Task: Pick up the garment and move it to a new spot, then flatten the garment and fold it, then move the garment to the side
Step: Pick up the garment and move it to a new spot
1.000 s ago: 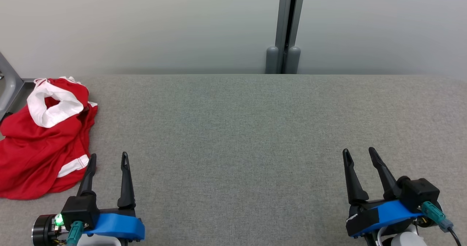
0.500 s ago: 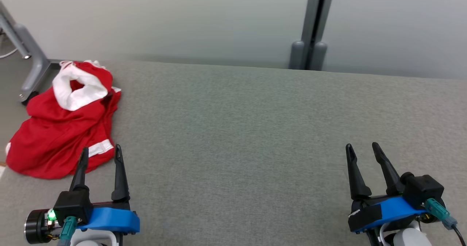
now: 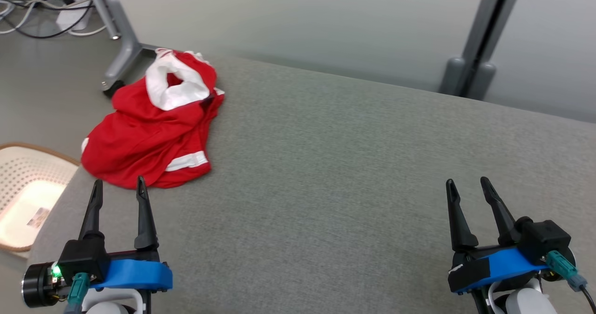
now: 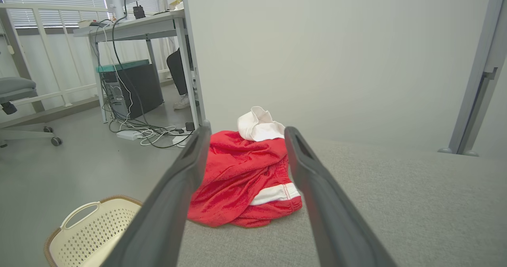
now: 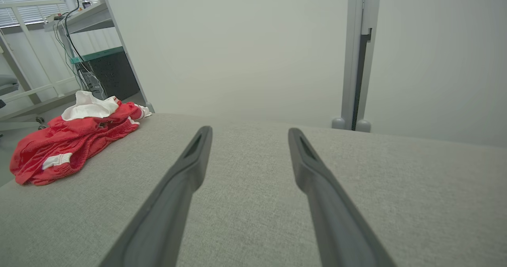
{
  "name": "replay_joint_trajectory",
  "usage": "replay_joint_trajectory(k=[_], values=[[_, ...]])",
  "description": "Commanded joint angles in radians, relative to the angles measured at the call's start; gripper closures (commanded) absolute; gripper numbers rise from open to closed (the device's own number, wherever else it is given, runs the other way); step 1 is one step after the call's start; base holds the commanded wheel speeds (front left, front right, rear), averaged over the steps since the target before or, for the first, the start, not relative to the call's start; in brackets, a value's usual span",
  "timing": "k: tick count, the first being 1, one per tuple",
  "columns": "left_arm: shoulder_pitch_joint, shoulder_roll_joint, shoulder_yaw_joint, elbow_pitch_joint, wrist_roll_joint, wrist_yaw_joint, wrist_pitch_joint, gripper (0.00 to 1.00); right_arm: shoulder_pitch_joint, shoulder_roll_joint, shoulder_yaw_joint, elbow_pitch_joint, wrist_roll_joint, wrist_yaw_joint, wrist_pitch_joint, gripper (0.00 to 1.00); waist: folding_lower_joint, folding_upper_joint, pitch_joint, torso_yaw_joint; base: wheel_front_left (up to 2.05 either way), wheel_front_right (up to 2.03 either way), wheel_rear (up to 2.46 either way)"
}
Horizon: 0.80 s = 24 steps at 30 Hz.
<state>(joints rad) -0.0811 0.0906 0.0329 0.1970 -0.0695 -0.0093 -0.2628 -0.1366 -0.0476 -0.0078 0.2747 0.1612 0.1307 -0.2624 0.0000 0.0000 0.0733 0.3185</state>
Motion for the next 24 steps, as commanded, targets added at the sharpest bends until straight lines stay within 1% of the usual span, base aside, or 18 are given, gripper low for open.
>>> replay_joint_trajectory(k=[1,10,14,19,24], values=[[0.005,0.002,0.006,-0.003,0.000,0.001,-0.003,0.00,-0.004,-0.005,-0.002,-0.001,-0.004,0.000,-0.004,0.00,0.0000,0.0000,0.012,0.023,0.00,0.00,0.00],[0.012,0.019,0.036,-0.006,-0.009,0.005,-0.003,0.00,0.001,-0.005,0.003,0.005,-0.001,0.000,-0.004,0.00,0.0000,0.0000,0.006,0.109,0.00,0.00,0.00],[0.020,0.024,0.045,-0.009,-0.014,0.007,-0.003,0.00,0.005,-0.005,0.006,0.008,0.001,0.000,-0.004,0.00,0.0000,0.0000,0.004,0.135,0.00,0.00,0.00],[0.035,0.021,0.053,-0.021,-0.012,0.013,-0.003,0.00,0.003,-0.005,0.011,0.012,0.002,0.000,-0.004,0.00,0.0000,0.0000,0.003,0.150,0.00,0.00,0.00],[0.035,0.023,0.062,-0.024,-0.015,0.015,-0.003,0.00,-0.001,-0.005,0.019,0.015,0.003,0.000,-0.004,0.00,0.0000,0.0000,0.006,0.147,0.00,0.00,0.00]])
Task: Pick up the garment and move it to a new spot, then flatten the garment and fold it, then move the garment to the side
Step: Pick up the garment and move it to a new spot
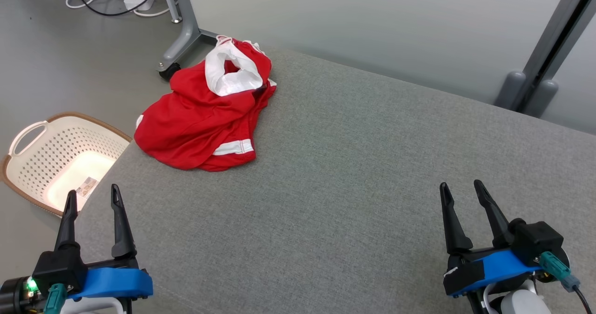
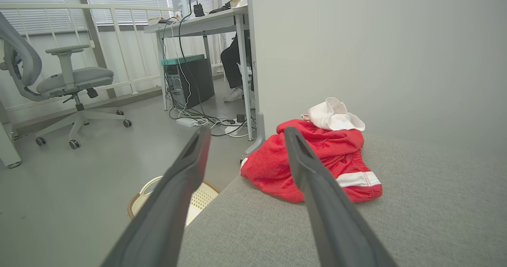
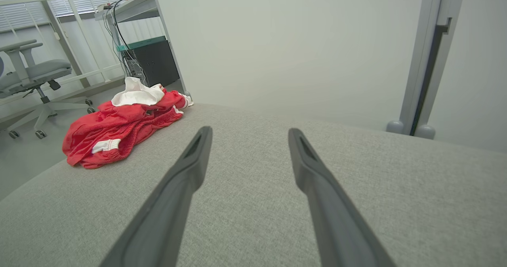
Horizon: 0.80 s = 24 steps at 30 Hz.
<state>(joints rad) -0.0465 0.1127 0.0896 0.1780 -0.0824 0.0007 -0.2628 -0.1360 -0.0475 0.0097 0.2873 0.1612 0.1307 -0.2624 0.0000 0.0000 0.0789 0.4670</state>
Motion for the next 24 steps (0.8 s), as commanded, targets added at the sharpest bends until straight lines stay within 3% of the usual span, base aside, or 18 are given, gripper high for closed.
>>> replay_joint_trajectory(k=[1,15,24], values=[[0.000,0.001,0.007,-0.006,-0.003,0.006,-0.003,0.00,-0.002,-0.005,0.004,0.002,0.003,0.000,-0.004,0.00,0.0000,0.0000,0.002,-0.004,0.00,0.00,0.00],[-0.150,0.055,0.052,-0.010,-0.033,-0.020,-0.003,0.00,-0.042,-0.005,-0.006,-0.027,-0.062,0.000,-0.004,0.00,0.0000,0.0000,0.089,-0.094,0.00,0.00,0.00],[-0.382,0.141,0.110,0.083,-0.065,-0.048,-0.003,0.00,-0.087,-0.017,-0.074,-0.093,-0.143,0.000,-0.003,0.00,0.0000,0.0000,0.226,-0.213,0.00,0.00,0.00]])
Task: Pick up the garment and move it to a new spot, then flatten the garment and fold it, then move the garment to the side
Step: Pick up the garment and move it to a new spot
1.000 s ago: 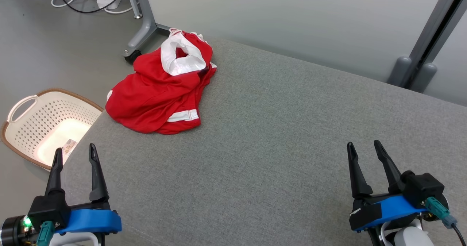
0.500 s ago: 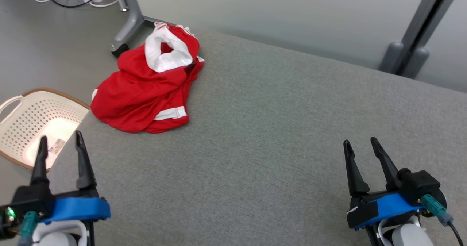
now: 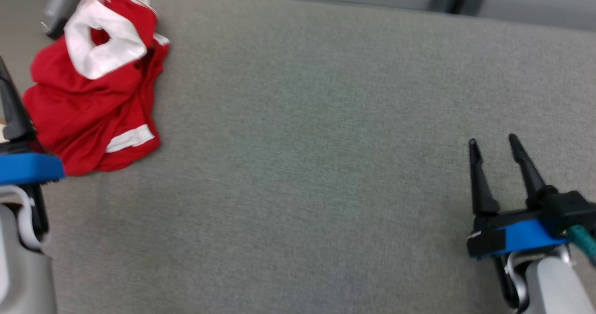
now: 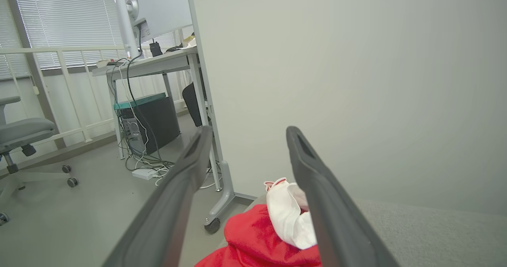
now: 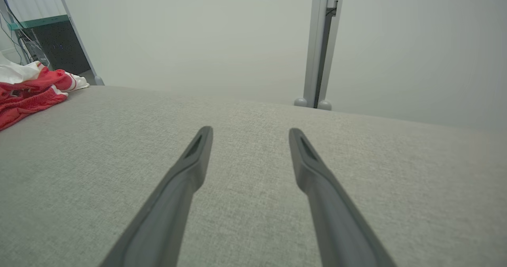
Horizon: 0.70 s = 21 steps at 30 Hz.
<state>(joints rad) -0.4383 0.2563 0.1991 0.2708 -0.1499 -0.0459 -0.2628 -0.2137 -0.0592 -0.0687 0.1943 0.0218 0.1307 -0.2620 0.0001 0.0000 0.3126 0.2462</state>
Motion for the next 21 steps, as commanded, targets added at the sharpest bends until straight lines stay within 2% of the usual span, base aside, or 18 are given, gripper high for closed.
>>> replay_joint_trajectory(k=[1,7,14,21], values=[[-0.020,0.008,0.006,0.009,-0.003,-0.004,-0.003,0.00,-0.014,-0.007,-0.004,-0.011,-0.008,0.000,-0.003,0.00,-0.0001,0.0000,0.010,-0.003,0.00,0.00,0.00],[-0.186,0.067,0.029,0.159,-0.027,-0.025,-0.003,0.00,-0.031,-0.030,-0.072,-0.092,-0.032,0.000,0.013,0.00,-0.0001,0.0000,0.107,-0.053,0.00,0.00,0.00],[-0.329,0.114,0.011,0.334,-0.037,-0.046,0.009,0.00,-0.017,-0.042,-0.121,-0.199,-0.044,0.000,0.042,0.00,-0.0001,0.0000,0.201,-0.081,0.00,0.00,0.00],[-0.422,0.112,-0.027,0.529,-0.060,-0.060,0.118,0.00,-0.002,-0.053,-0.145,-0.268,-0.044,0.000,0.068,0.00,-0.0001,0.0000,0.240,-0.079,0.00,0.00,0.00]])
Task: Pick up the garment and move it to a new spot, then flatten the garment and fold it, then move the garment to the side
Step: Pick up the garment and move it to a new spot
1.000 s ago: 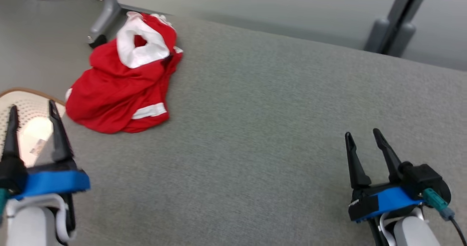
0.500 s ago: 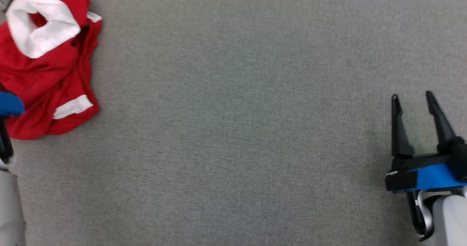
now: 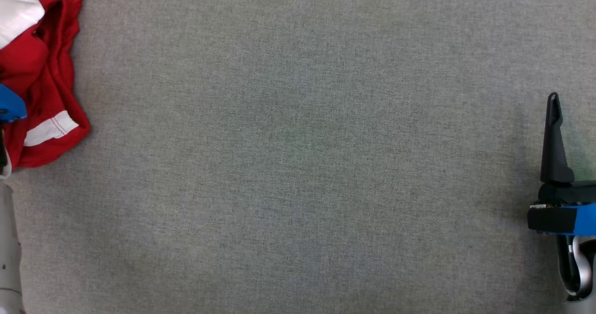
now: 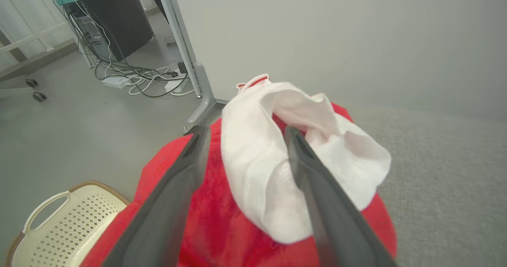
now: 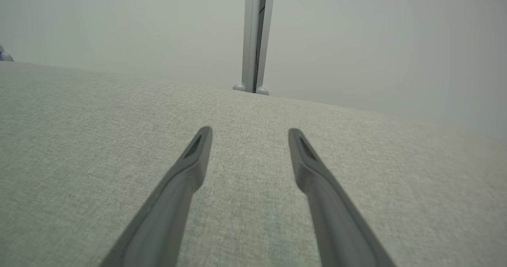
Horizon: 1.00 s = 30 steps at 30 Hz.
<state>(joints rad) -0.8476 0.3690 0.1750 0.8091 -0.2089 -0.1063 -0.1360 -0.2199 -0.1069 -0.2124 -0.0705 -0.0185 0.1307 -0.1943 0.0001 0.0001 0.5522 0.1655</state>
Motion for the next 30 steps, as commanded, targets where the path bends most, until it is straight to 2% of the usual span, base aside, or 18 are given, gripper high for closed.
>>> replay_joint_trajectory(k=[1,4,10,11,12,13,22,30], values=[[-0.020,-0.005,-0.007,0.016,-0.006,-0.001,0.017,0.00,0.004,-0.007,-0.004,-0.009,-0.003,0.000,0.005,0.00,-0.0001,-0.0001,0.003,0.003,0.00,0.00,0.00],[-0.039,-0.016,-0.015,0.092,-0.032,-0.010,0.120,0.00,0.001,-0.006,-0.006,-0.021,-0.004,0.000,0.008,0.00,-0.0001,-0.0001,0.007,0.007,0.00,0.00,0.00],[-0.060,-0.019,-0.036,0.158,-0.086,-0.022,0.238,0.00,-0.001,0.006,0.008,-0.013,-0.005,0.000,0.003,0.00,-0.0001,-0.0001,0.001,0.008,0.00,0.00,0.00],[-0.061,-0.017,-0.042,0.162,-0.095,-0.024,0.251,0.16,-0.002,0.007,0.009,-0.011,-0.004,0.000,0.002,0.00,-0.0001,-0.0001,-0.002,0.007,0.00,0.00,0.00],[-0.061,-0.012,-0.044,0.163,-0.103,-0.025,0.255,0.73,-0.002,0.009,0.011,-0.010,-0.003,0.000,0.000,0.00,-0.0001,-0.0001,-0.005,0.005,0.00,0.00,0.00],[-0.059,-0.007,-0.044,0.163,-0.110,-0.025,0.249,1.00,-0.002,0.010,0.013,-0.010,-0.003,0.000,-0.002,0.00,-0.0001,-0.0001,-0.009,0.003,0.00,0.00,0.00],[-0.065,0.049,-0.085,0.139,-0.122,-0.024,0.148,1.00,-0.008,0.024,0.029,0.036,0.012,0.000,-0.021,0.00,-0.0001,-0.0001,-0.078,-0.016,0.00,0.00,0.00],[-0.107,0.106,-0.143,0.064,-0.103,-0.024,0.060,1.00,-0.020,0.043,0.052,0.113,0.032,0.000,-0.050,0.00,-0.0001,-0.0001,-0.166,-0.046,0.00,0.00,0.00]])
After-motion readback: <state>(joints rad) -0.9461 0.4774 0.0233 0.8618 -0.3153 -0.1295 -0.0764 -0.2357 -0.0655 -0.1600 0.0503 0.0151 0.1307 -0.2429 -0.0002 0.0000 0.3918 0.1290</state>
